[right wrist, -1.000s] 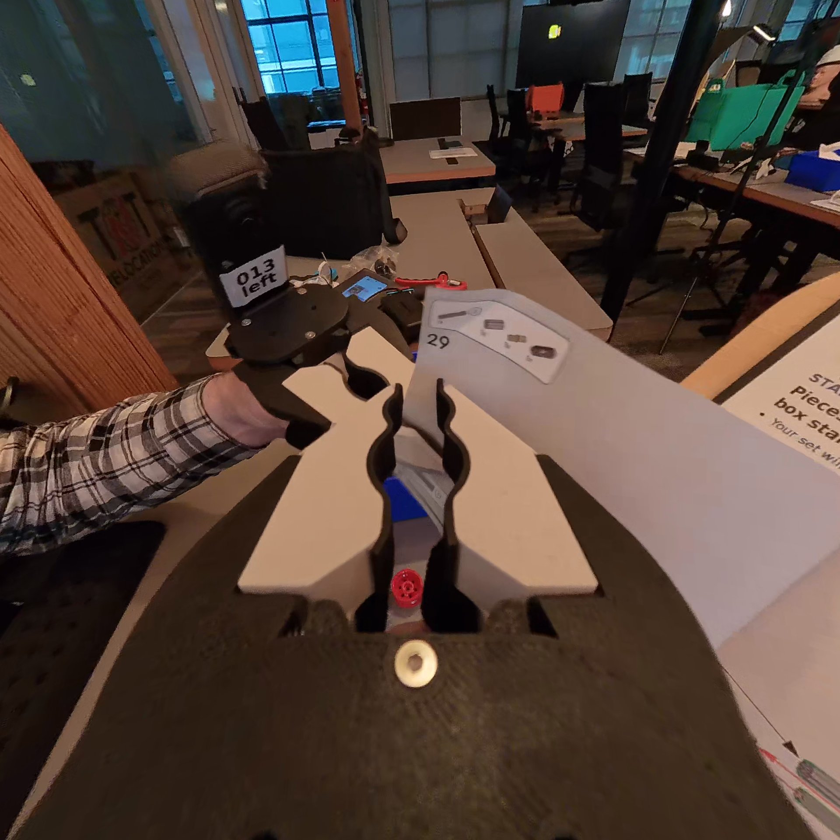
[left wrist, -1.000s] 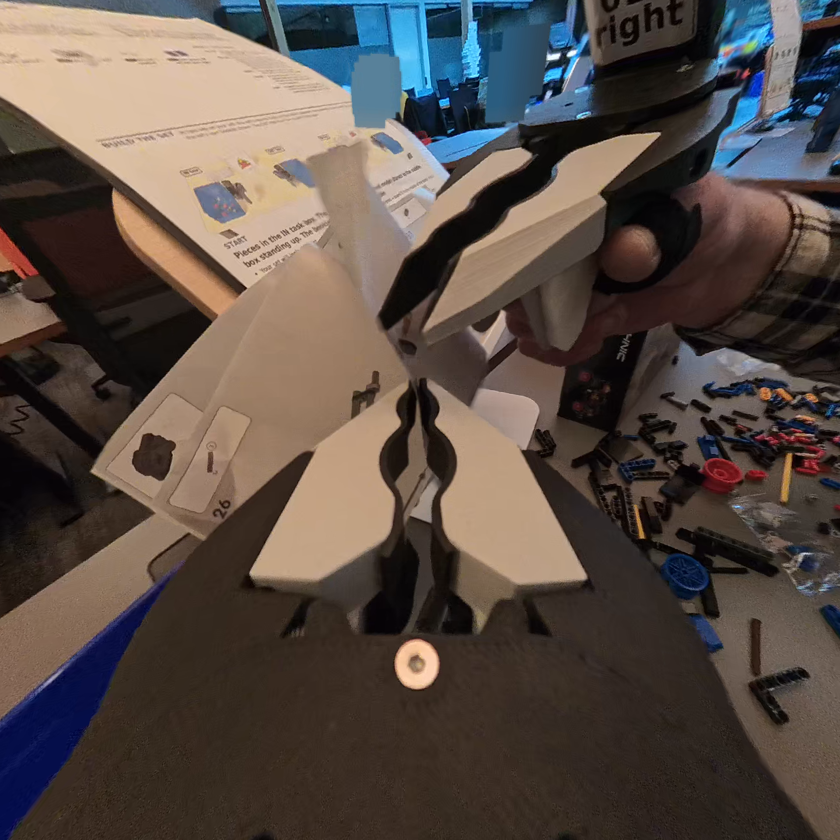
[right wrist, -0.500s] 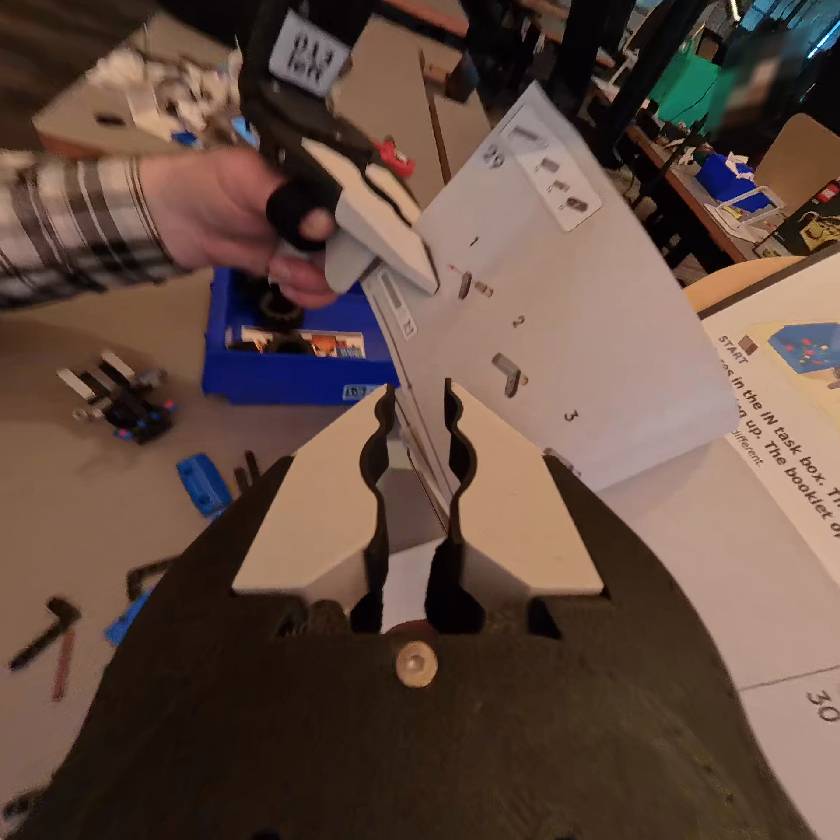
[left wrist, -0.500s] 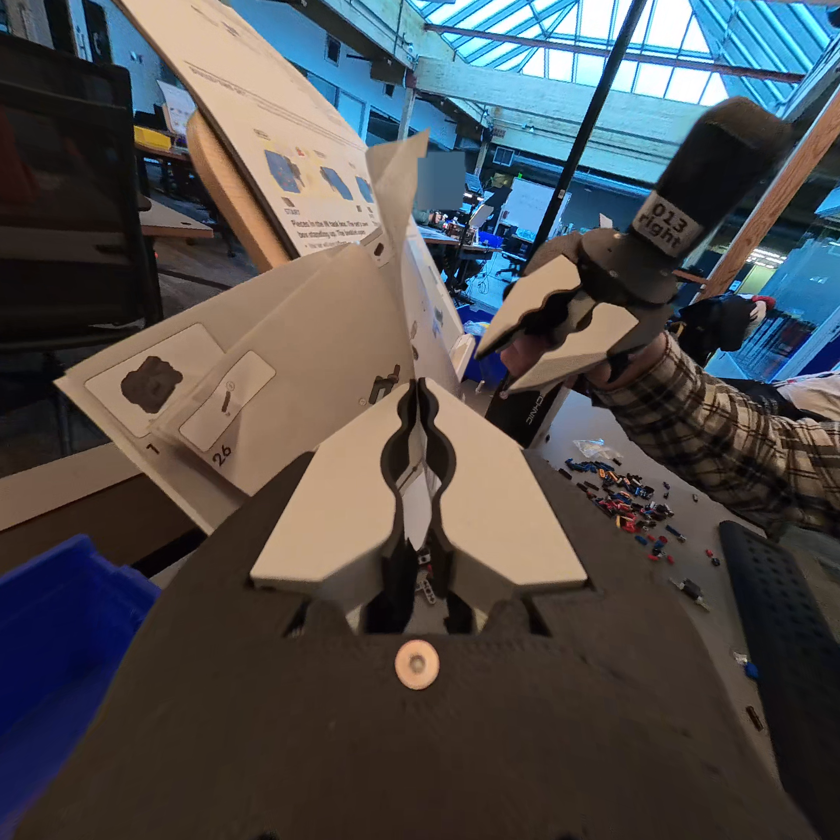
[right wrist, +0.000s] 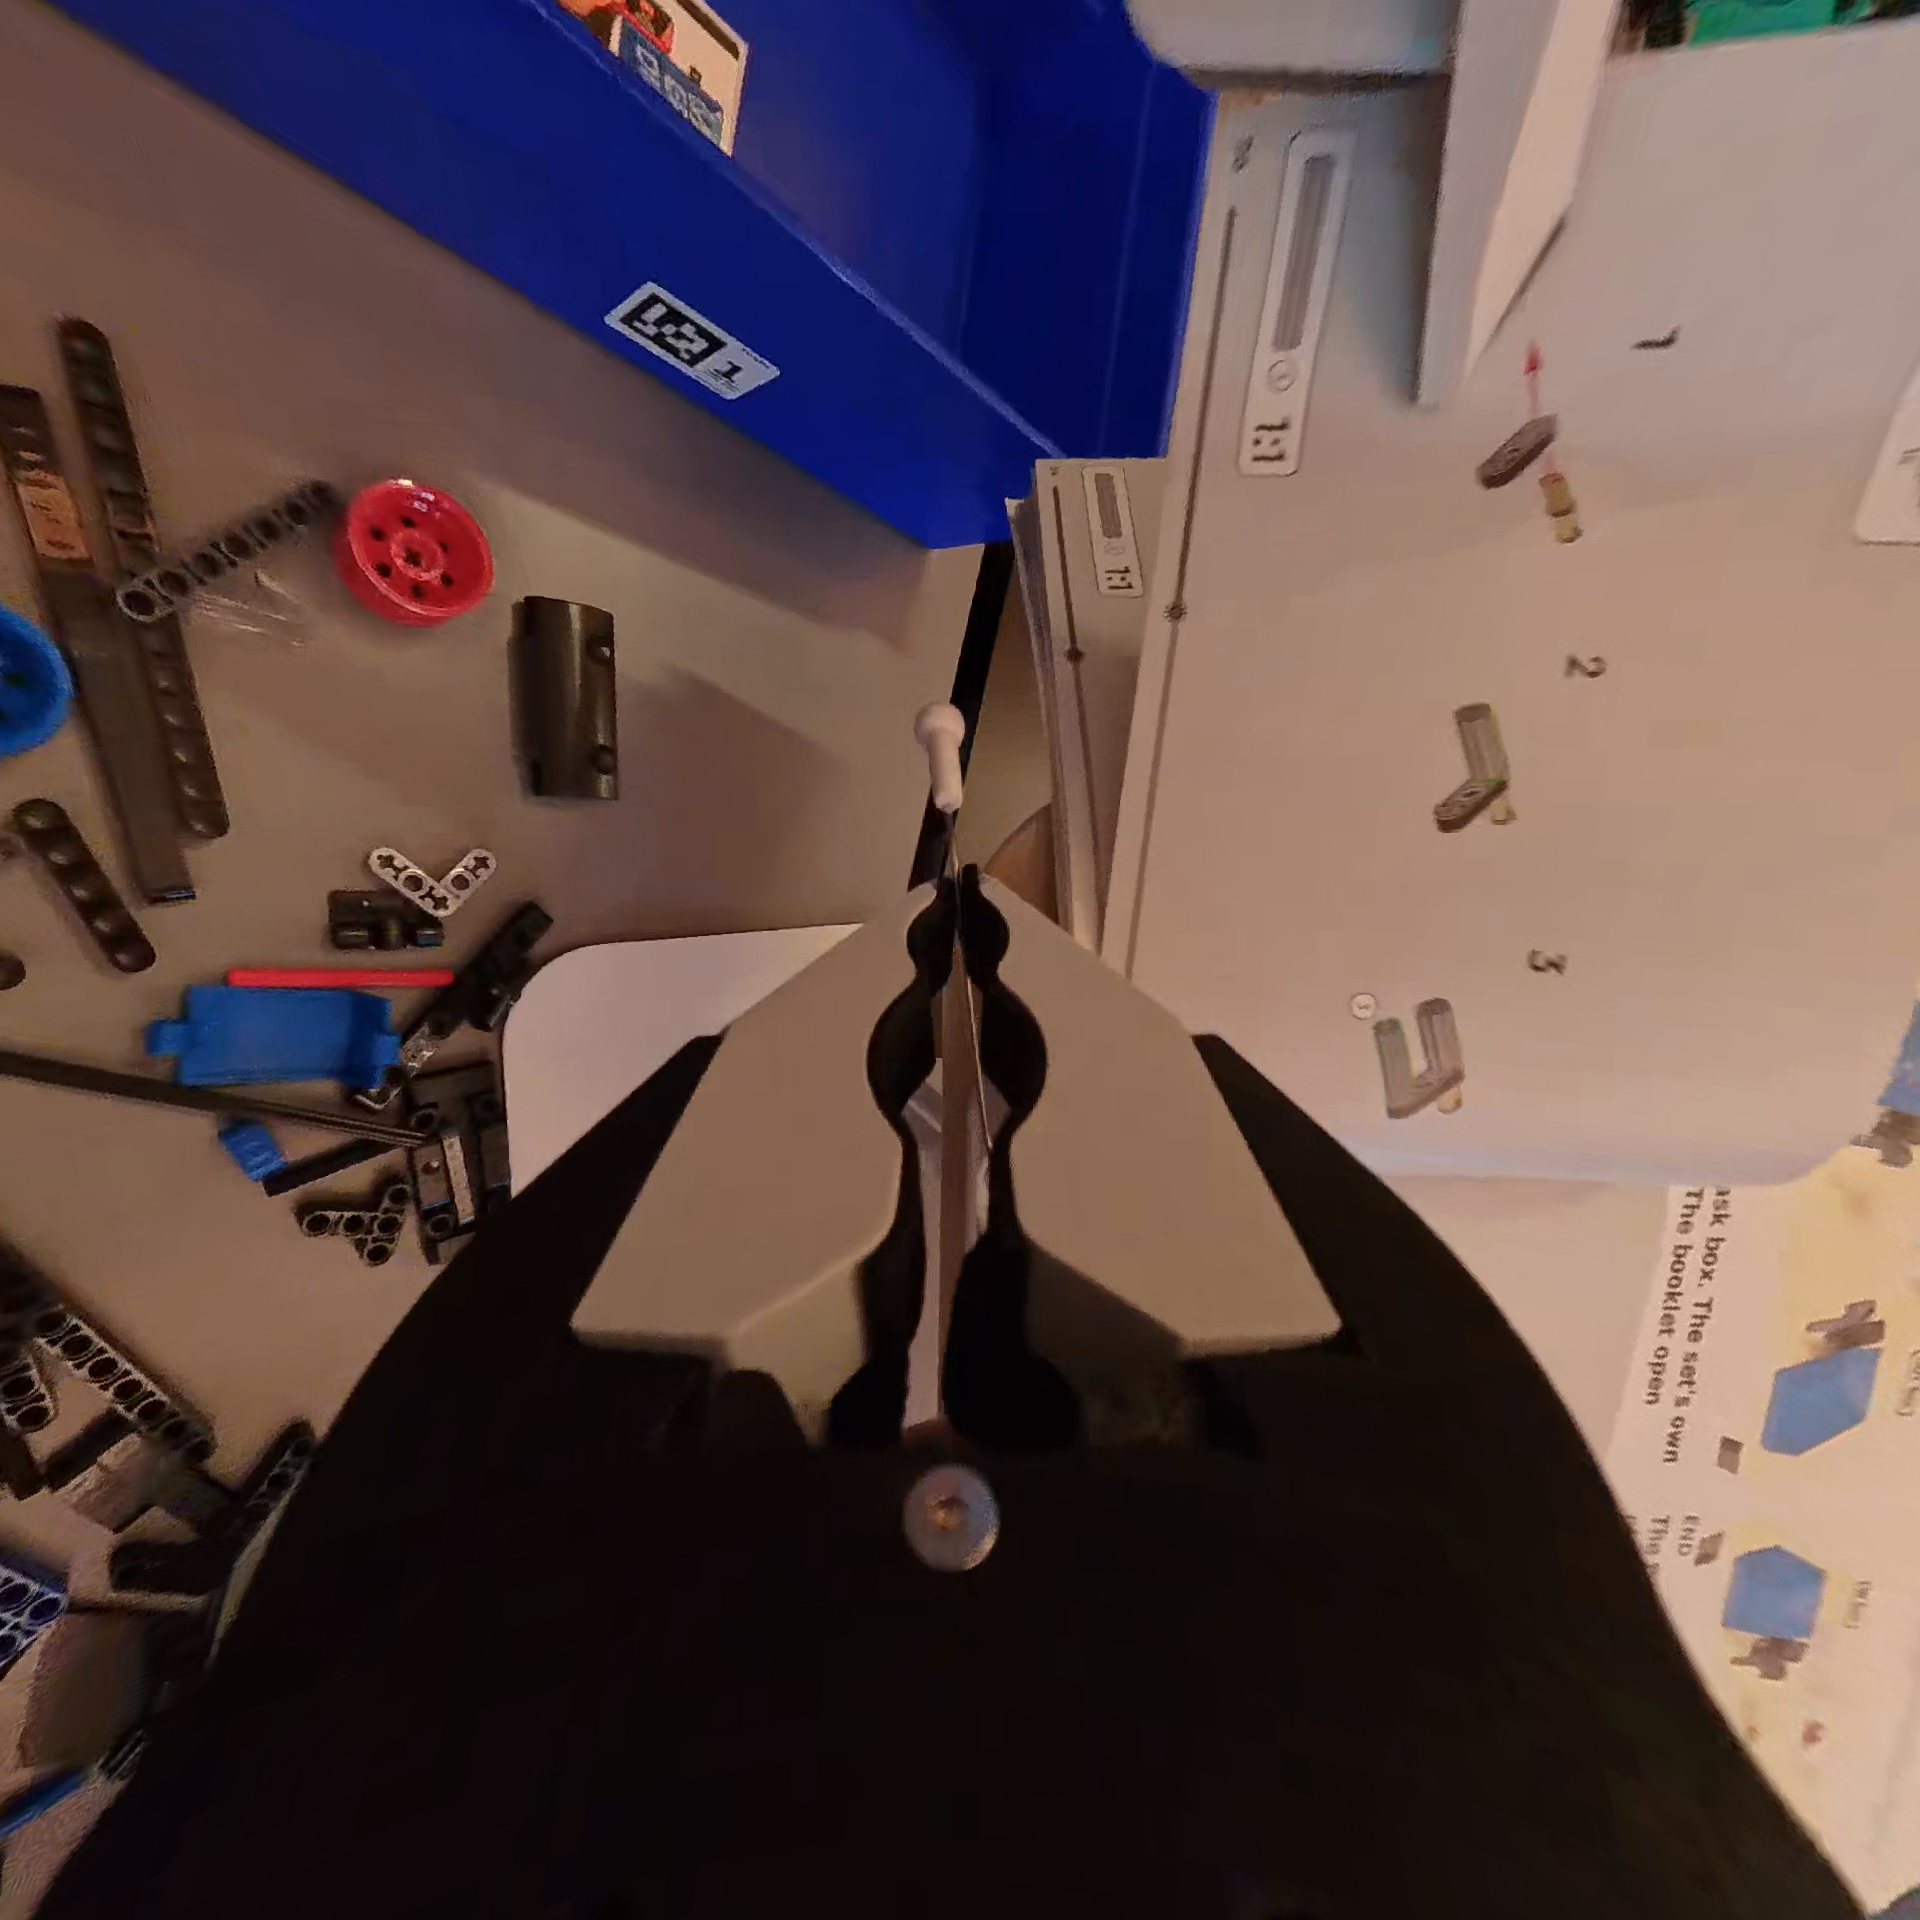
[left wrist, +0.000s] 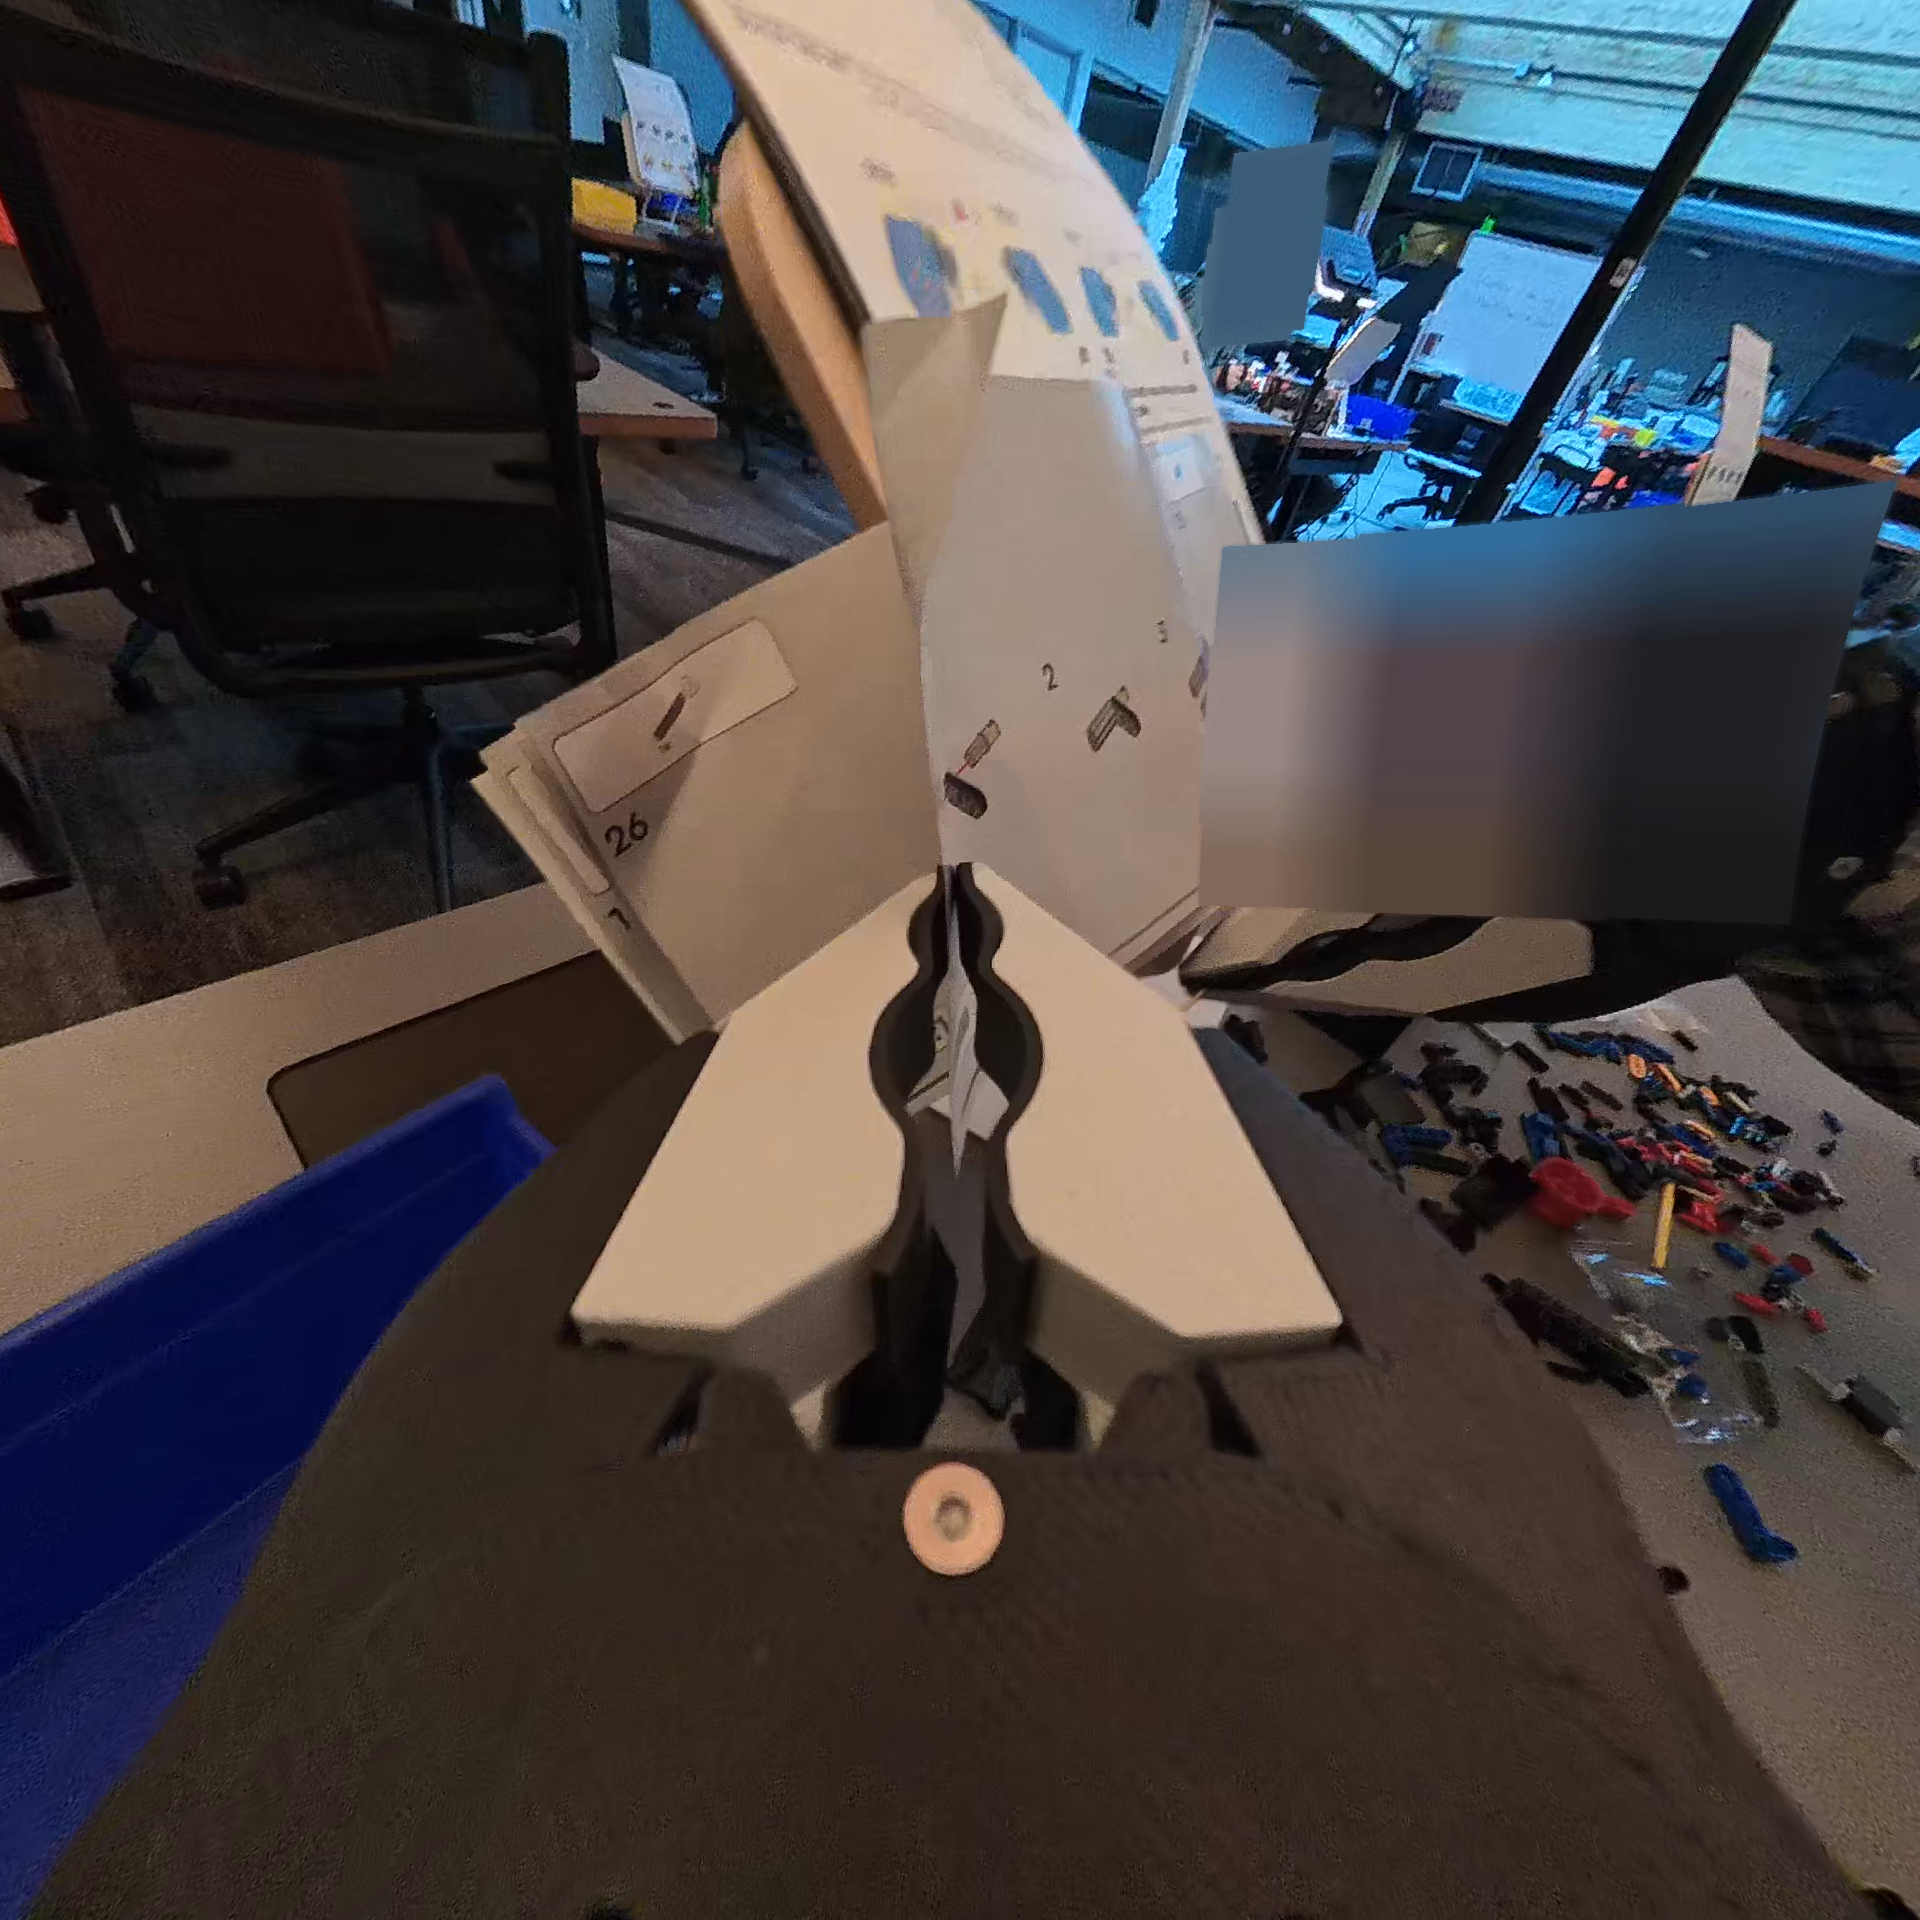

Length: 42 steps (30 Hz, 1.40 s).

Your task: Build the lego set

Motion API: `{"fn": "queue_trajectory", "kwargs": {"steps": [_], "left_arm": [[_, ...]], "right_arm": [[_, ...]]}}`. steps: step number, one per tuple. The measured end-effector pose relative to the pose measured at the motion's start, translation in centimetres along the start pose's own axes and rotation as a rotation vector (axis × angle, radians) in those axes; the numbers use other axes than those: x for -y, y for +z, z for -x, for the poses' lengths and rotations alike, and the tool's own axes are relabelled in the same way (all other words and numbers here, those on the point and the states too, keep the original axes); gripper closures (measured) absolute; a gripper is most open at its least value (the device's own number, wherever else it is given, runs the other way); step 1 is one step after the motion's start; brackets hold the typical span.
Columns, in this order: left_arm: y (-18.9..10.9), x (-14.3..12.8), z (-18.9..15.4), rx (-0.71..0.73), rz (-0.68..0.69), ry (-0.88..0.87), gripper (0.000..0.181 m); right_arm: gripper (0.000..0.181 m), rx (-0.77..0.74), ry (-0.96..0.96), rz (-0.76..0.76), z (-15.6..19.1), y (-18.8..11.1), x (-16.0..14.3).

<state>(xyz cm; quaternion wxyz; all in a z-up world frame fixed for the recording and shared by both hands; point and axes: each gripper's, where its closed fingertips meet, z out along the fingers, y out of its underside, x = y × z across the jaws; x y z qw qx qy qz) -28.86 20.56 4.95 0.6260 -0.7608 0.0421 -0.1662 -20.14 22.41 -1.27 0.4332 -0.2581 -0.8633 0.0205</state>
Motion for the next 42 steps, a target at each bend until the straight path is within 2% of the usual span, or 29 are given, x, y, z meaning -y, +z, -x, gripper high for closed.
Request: {"fn": "queue_trajectory", "kwargs": {"steps": [3,10,16,18,21,25,29,32,37,40,42], "left_arm": [[0.1,-0.6,0.9,0.026,0.005,-0.005,0.181],[1.2,-2.2,2.1,0.052,0.047,-0.022,0.181],[1.2,-2.9,2.7,0.058,0.066,-0.04,0.18],[0.8,-3.2,3.2,0.094,0.076,-0.037,0.169],[-0.5,-2.6,3.6,0.138,0.051,-0.022,0.158],[-3.2,-1.6,3.1,0.219,0.036,0.067,0.152],[-5.7,-1.1,0.3,0.253,0.05,0.21,0.153],[-6.7,-1.4,-3.5,0.213,0.073,0.316,0.153],[-7.5,-3.7,-10.6,0.126,0.135,0.526,0.154],[-7.3,-5.8,-14.4,0.046,0.182,0.614,0.155],[-6.5,-6.3,-16.7,0.0,0.198,0.664,0.155]], "right_arm": [[0.181,-0.036,0.042,-0.055,-0.9,-1.1,0.7],[0.181,0.003,0.252,-0.226,-1.5,-1.6,1.0],[0.18,-0.052,0.539,-0.23,-4.1,-1.1,-0.1],[0.175,-0.053,0.552,-0.2,-4.1,-1.1,-0.3],[0.149,-0.081,0.524,-0.183,-4.3,-2.4,0.0],[0.145,-0.123,0.462,-0.137,-4.1,-5.5,0.0],[0.148,-0.123,0.356,-0.075,-2.0,-9.0,-0.1],[0.15,-0.131,0.288,-0.05,0.2,-11.7,0.0],[0.15,-0.14,0.263,-0.012,4.2,-15.8,-0.4],[0.15,-0.131,0.315,-0.007,6.8,-18.2,-1.2],[0.15,-0.125,0.361,0.007,8.8,-19.4,-2.1]]}}
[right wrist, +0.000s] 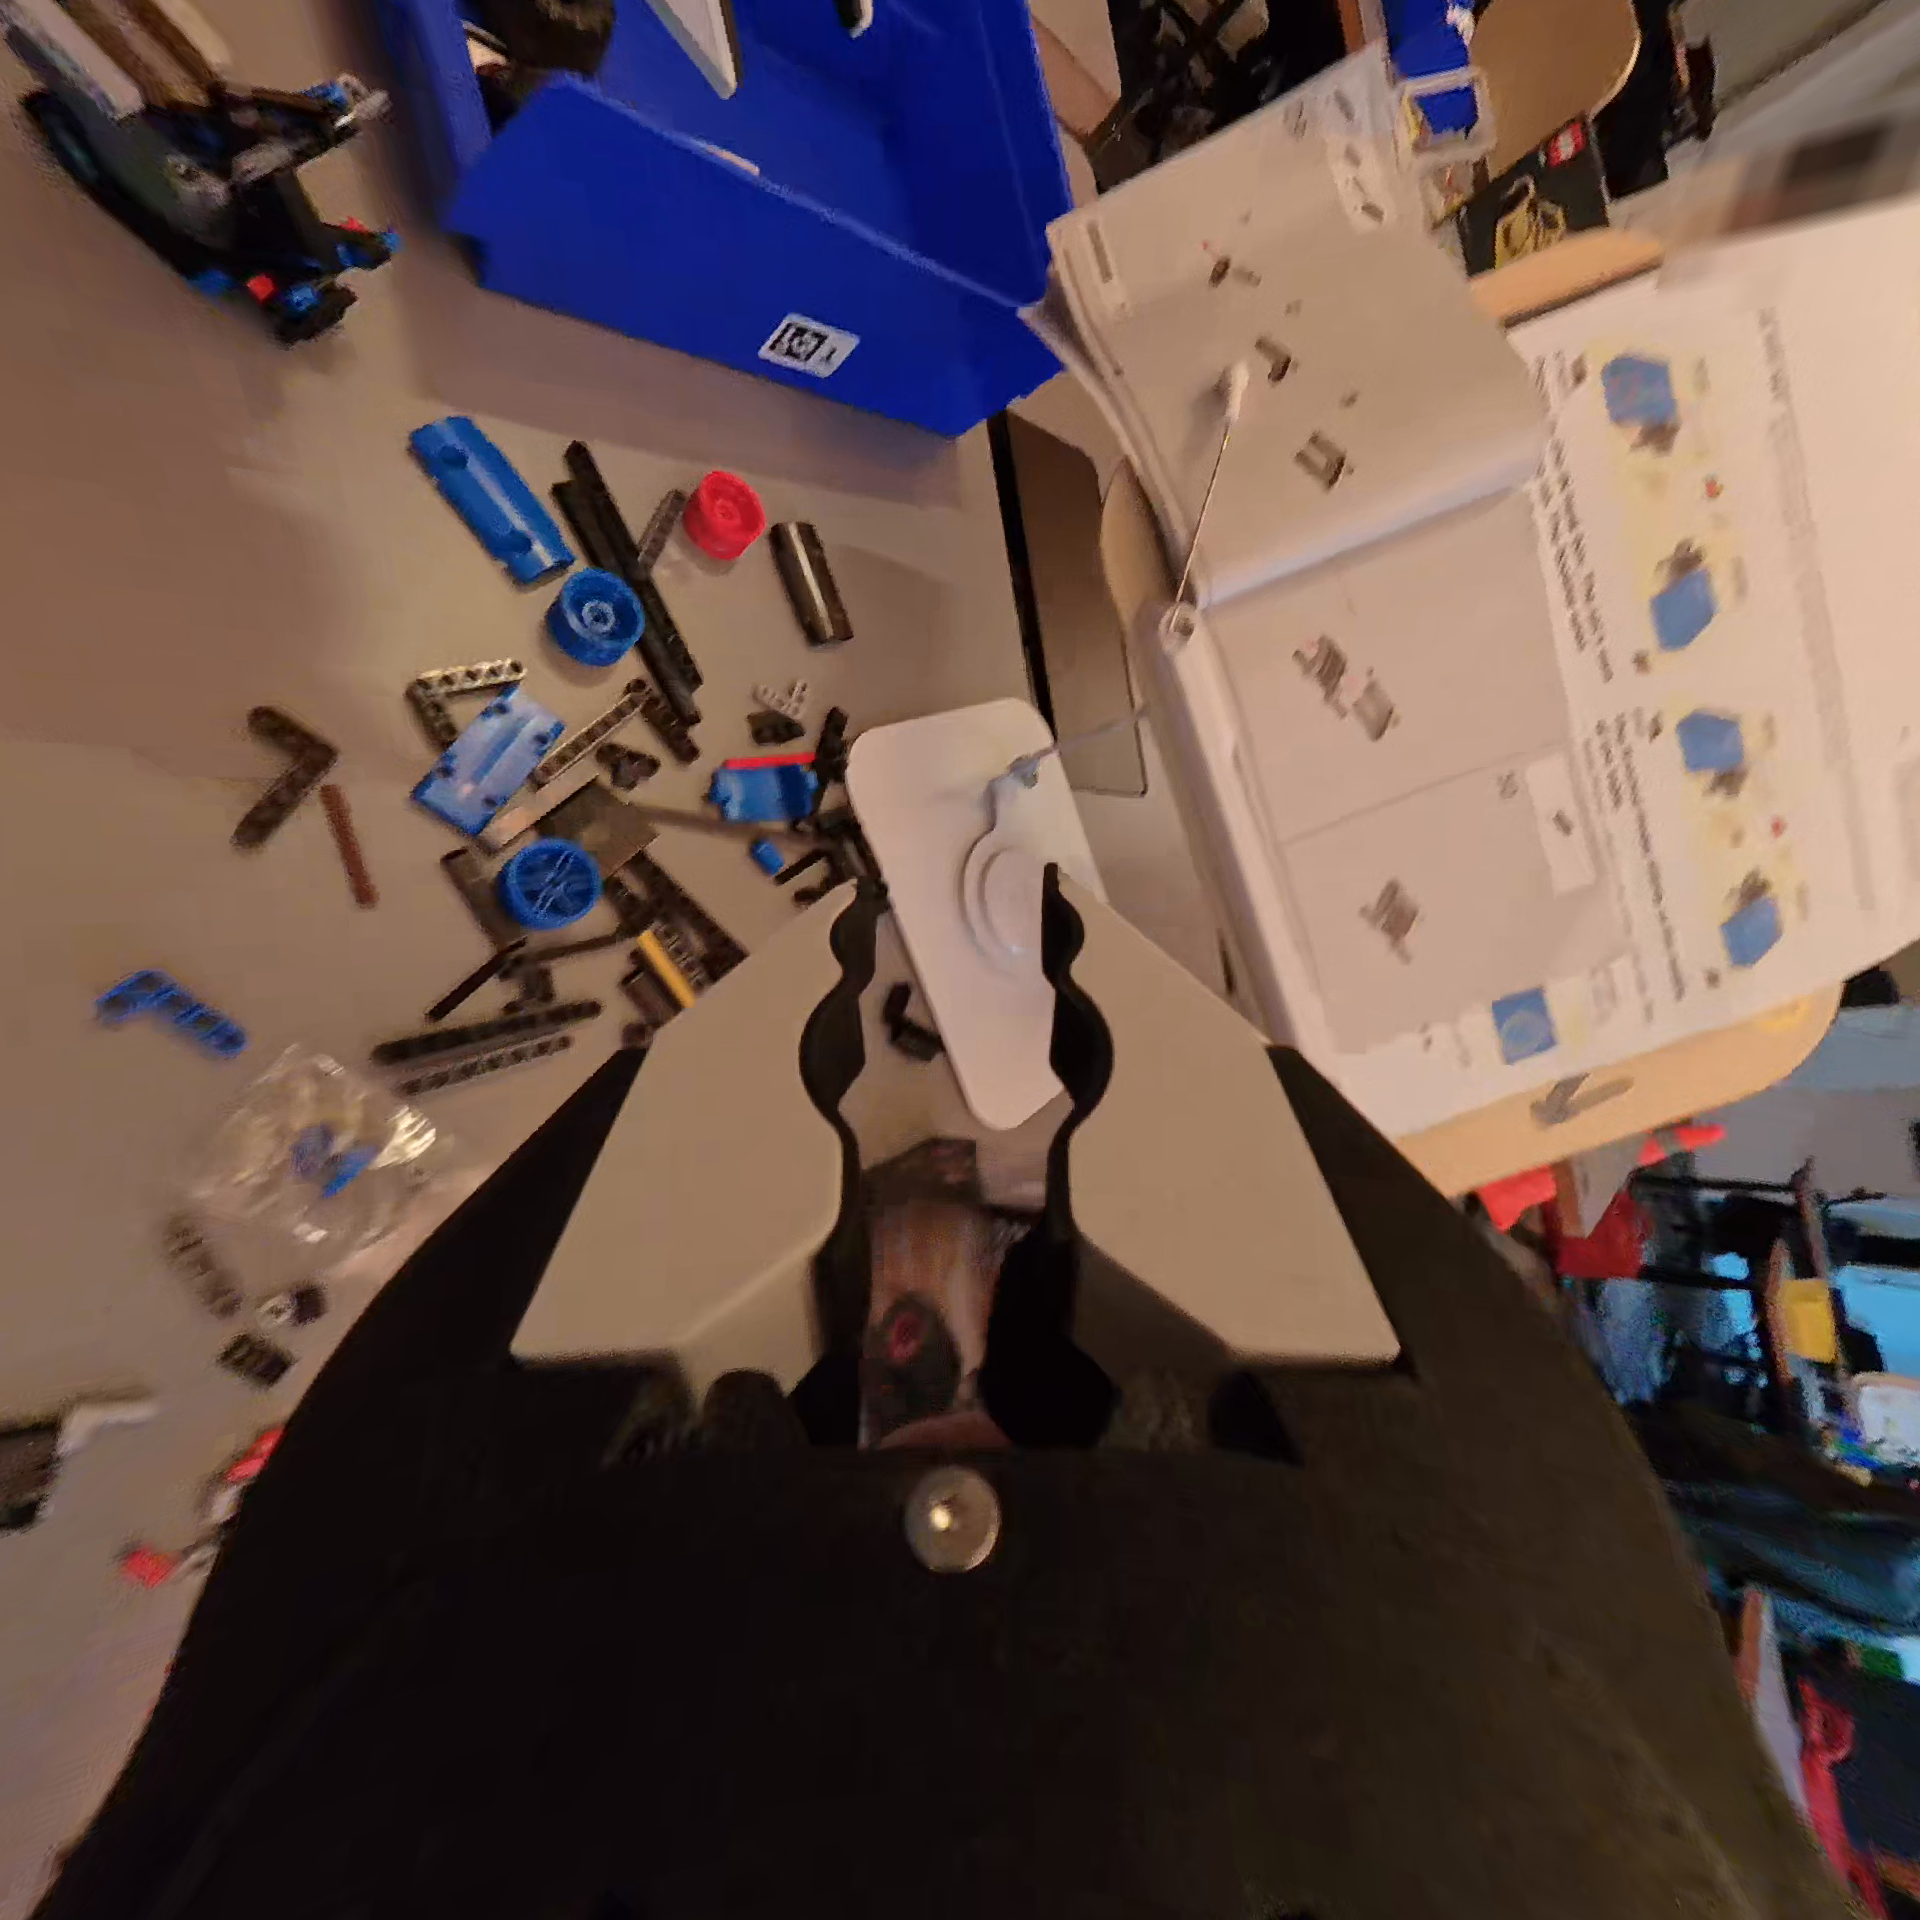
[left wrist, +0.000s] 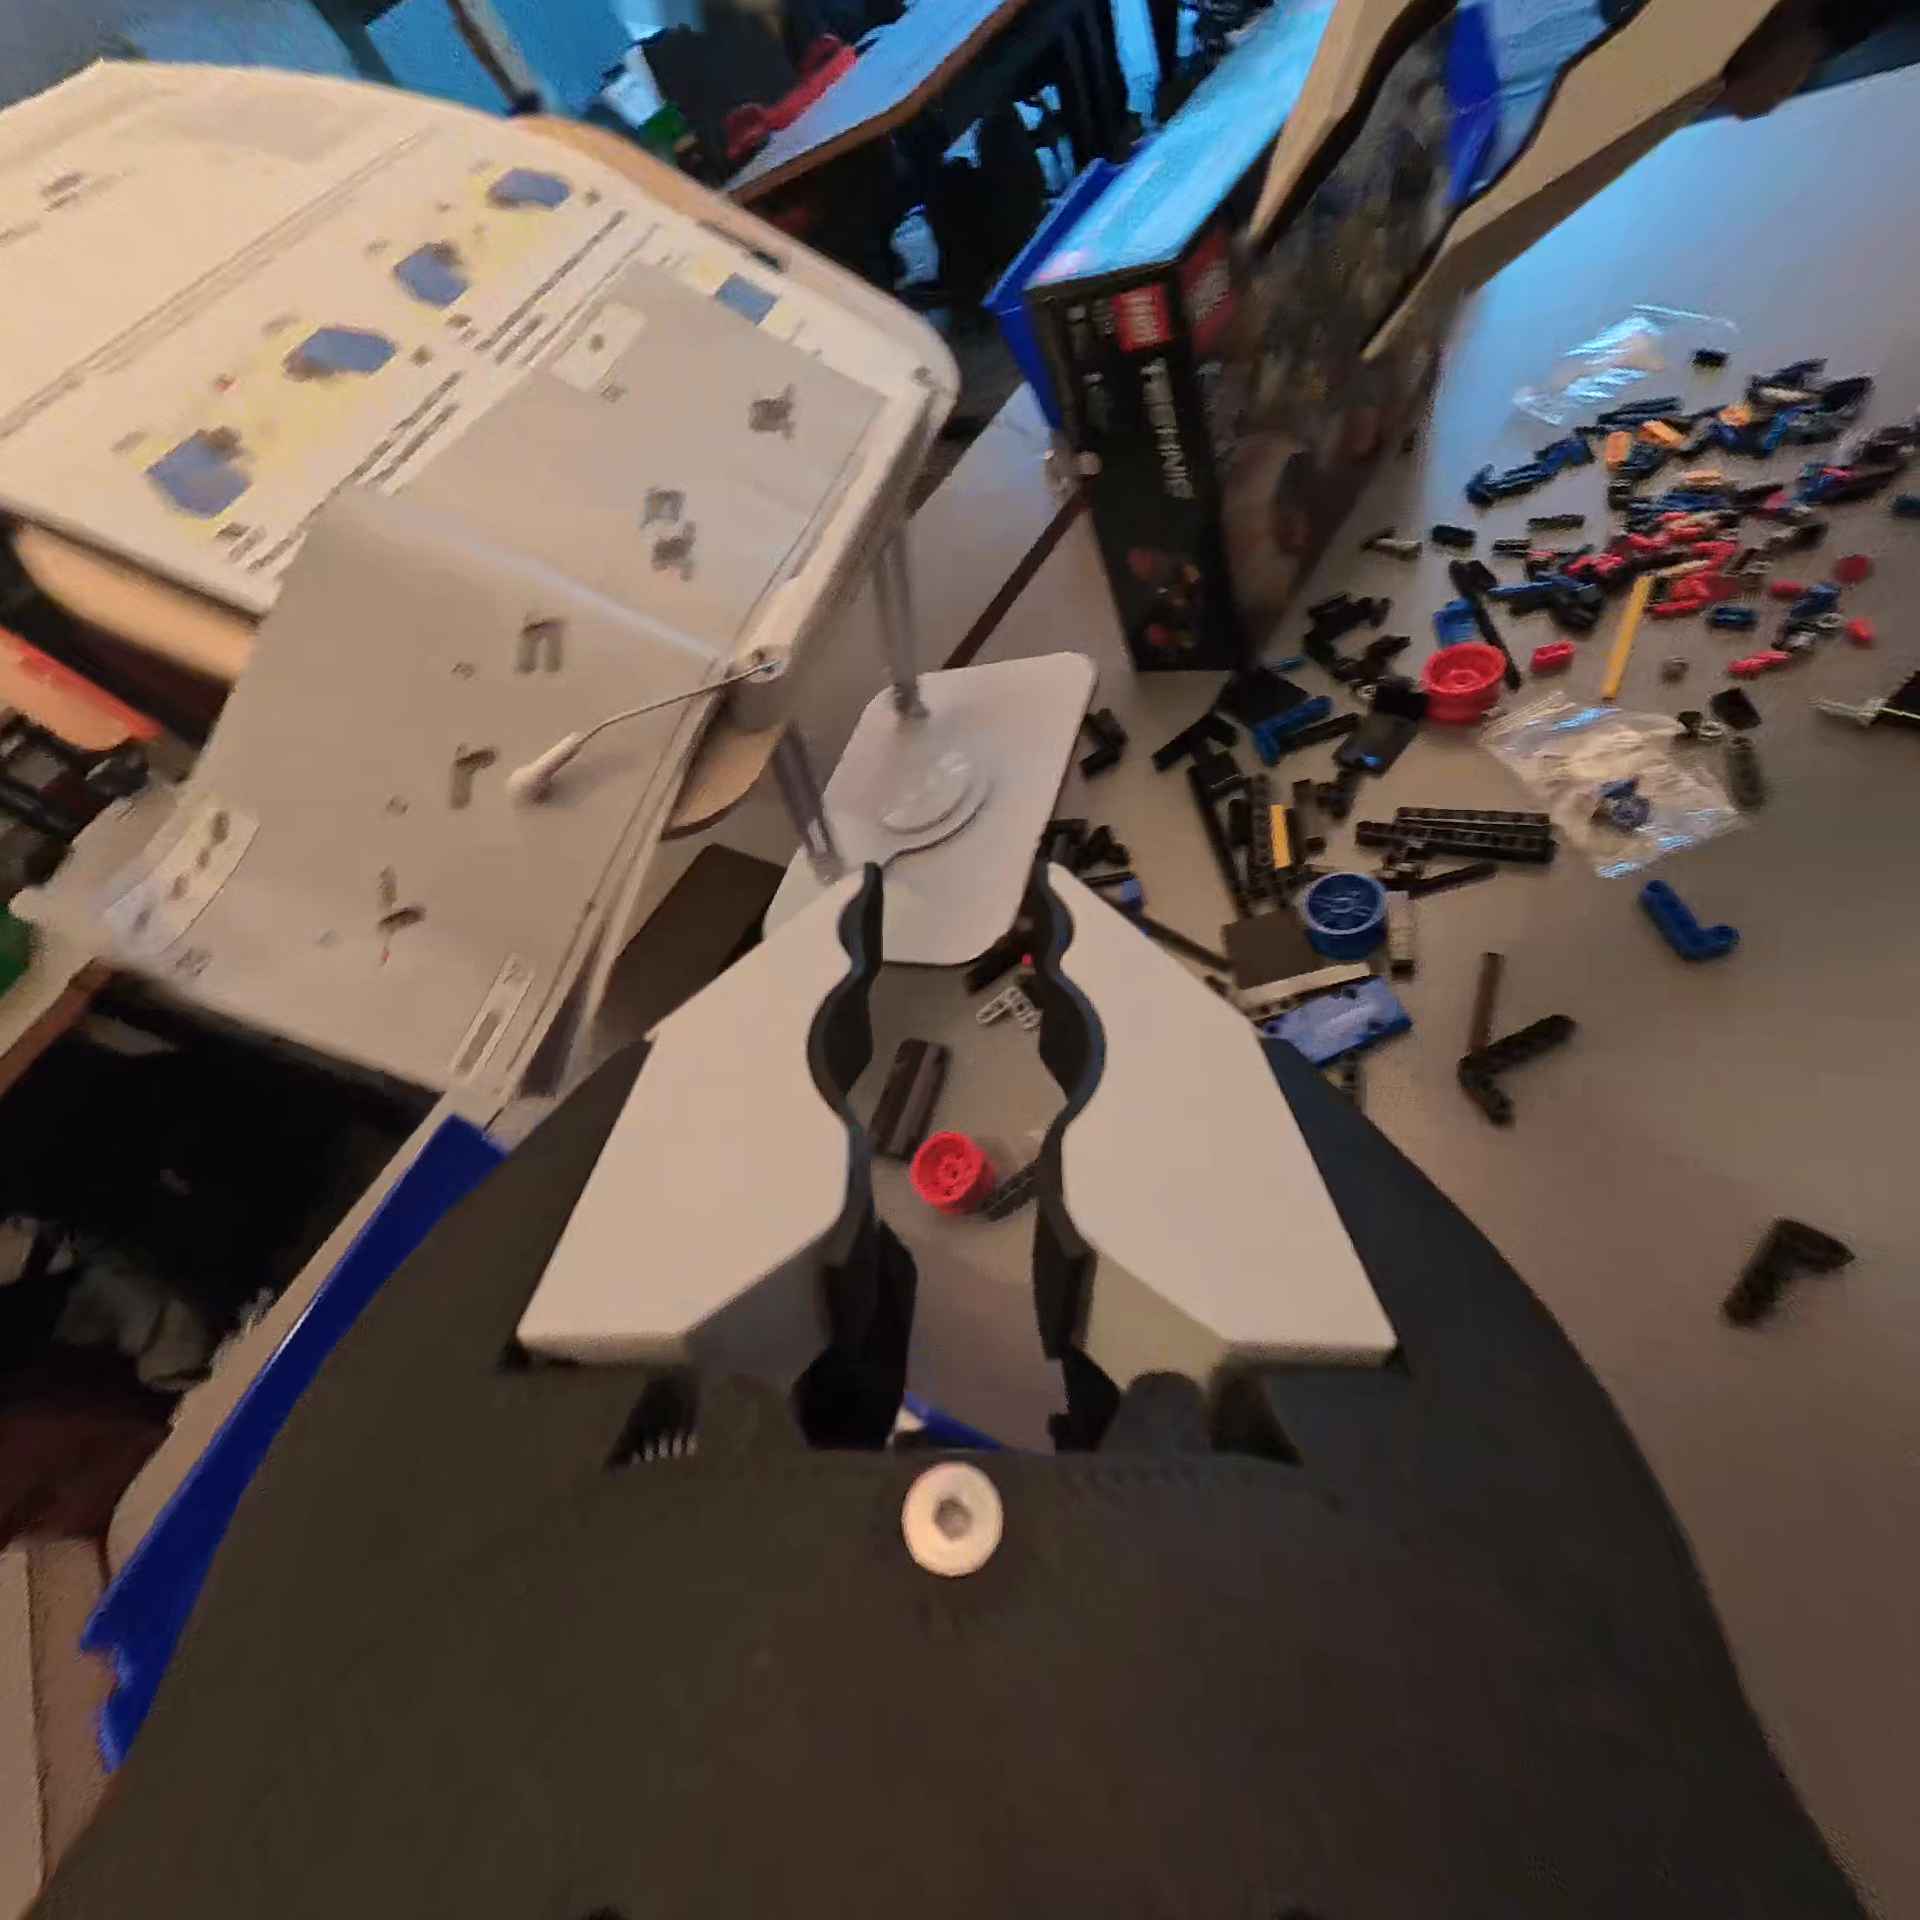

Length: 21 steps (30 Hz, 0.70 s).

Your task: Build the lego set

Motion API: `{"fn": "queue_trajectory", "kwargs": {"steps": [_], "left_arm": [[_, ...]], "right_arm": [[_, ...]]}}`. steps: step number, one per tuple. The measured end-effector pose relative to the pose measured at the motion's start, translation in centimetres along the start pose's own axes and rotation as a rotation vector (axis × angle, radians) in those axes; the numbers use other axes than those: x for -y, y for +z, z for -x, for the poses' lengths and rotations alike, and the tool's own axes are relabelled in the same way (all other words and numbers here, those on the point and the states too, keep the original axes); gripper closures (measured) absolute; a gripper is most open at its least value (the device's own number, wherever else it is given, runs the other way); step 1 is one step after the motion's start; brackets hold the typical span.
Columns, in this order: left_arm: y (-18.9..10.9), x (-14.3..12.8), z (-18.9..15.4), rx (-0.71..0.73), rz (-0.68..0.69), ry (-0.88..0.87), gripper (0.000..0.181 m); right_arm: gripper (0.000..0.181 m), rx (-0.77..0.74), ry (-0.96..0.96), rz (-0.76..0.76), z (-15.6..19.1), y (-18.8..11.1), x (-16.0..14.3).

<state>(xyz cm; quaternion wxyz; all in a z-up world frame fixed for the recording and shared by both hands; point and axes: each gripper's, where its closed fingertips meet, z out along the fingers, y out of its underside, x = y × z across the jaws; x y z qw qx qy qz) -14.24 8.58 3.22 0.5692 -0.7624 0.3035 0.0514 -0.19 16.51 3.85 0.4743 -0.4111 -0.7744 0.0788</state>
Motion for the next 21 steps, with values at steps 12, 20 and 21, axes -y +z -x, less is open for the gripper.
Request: {"fn": "queue_trajectory", "kwargs": {"steps": [12,20,21], "left_arm": [[3.6,-1.0,-12.7,-0.302,0.16,0.248,0.153],[4.4,-2.1,-16.9,-0.381,0.205,0.293,0.153],[4.3,-2.0,-17.2,-0.388,0.201,0.283,0.153]], "right_arm": [[0.152,0.388,0.203,0.152,16.1,-4.1,-10.0],[0.151,0.552,0.272,0.275,23.8,-4.0,-14.4],[0.15,0.553,0.301,0.249,24.1,-3.9,-13.8]]}}
